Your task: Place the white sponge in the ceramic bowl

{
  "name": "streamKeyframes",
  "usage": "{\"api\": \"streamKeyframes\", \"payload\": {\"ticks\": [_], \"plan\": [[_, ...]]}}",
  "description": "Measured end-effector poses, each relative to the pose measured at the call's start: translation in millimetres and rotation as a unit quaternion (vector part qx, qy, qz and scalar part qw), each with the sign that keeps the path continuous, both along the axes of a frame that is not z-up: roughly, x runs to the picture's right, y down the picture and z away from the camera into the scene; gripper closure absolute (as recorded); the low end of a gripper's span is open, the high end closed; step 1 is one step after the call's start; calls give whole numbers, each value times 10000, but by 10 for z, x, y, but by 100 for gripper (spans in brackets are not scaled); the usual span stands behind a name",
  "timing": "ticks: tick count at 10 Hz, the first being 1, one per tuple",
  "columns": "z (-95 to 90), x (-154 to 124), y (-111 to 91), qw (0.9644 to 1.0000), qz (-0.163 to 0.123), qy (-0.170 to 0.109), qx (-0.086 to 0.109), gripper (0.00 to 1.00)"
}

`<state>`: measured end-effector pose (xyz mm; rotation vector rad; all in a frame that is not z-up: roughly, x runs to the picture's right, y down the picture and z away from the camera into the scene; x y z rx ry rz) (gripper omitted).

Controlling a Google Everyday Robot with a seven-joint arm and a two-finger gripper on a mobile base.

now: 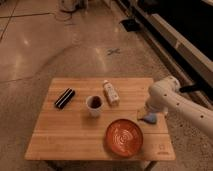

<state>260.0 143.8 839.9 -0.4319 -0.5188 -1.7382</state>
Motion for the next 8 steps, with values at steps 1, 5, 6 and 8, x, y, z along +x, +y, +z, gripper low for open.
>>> {"api": "streamKeyframes", "payload": {"ticks": [1, 5, 6, 8], "plan": [[79, 4, 13, 10000, -62, -50, -40, 20], [319, 89, 17, 9988, -467, -137, -27, 20], [374, 108, -4, 9981, -600, -148, 25, 20], [423, 124, -6, 9968, -773, -174, 76, 20]]}}
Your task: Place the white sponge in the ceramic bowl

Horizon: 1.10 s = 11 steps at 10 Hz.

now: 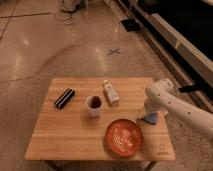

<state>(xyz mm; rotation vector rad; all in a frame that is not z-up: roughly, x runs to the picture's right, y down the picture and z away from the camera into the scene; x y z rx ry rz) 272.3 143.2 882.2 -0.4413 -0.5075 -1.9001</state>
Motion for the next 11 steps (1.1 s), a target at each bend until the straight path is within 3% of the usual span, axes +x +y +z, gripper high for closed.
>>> {"api": "streamKeyframes", "payload": {"ticks": [4, 8, 11], "plan": [[-31, 2, 64, 9998, -186, 4, -92, 56], [-197, 43, -17, 9996, -56, 172, -221, 98], [-359, -39, -260, 9997, 67, 181, -172, 100]]}}
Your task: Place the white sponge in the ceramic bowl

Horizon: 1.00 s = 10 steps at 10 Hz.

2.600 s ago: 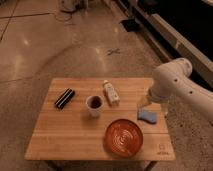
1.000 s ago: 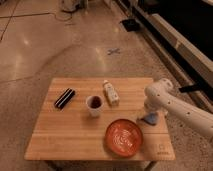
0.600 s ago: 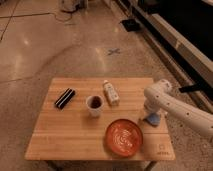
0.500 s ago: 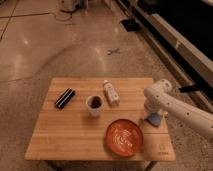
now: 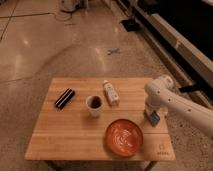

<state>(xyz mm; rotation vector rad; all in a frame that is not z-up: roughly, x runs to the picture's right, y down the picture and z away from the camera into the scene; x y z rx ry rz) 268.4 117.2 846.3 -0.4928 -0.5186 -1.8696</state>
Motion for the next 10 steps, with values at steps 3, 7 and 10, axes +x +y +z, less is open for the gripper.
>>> {"api": "streamKeyframes", "payload": {"ticks": [3, 7, 10], "plan": [[-313, -200, -213, 9997, 182, -133, -1, 100], [-902, -637, -208, 9975, 346, -517, -340, 100], [-1230, -1046, 6, 9931, 499, -853, -639, 97]]}}
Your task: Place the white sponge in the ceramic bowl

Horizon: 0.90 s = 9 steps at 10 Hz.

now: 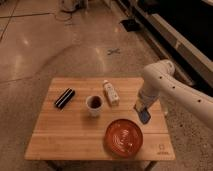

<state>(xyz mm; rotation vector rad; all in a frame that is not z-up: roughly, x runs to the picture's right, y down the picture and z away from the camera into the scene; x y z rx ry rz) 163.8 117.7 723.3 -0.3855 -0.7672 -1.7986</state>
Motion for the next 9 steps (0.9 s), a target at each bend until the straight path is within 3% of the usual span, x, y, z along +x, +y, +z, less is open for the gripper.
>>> {"api": "streamKeyframes", "payload": {"ticks": [3, 7, 9], "plan": [[-86, -385, 345, 9996, 207, -193, -56, 67], [34, -657, 743, 9986, 399, -339, -61, 29], [92, -705, 891, 9983, 417, -385, -110, 26]]}}
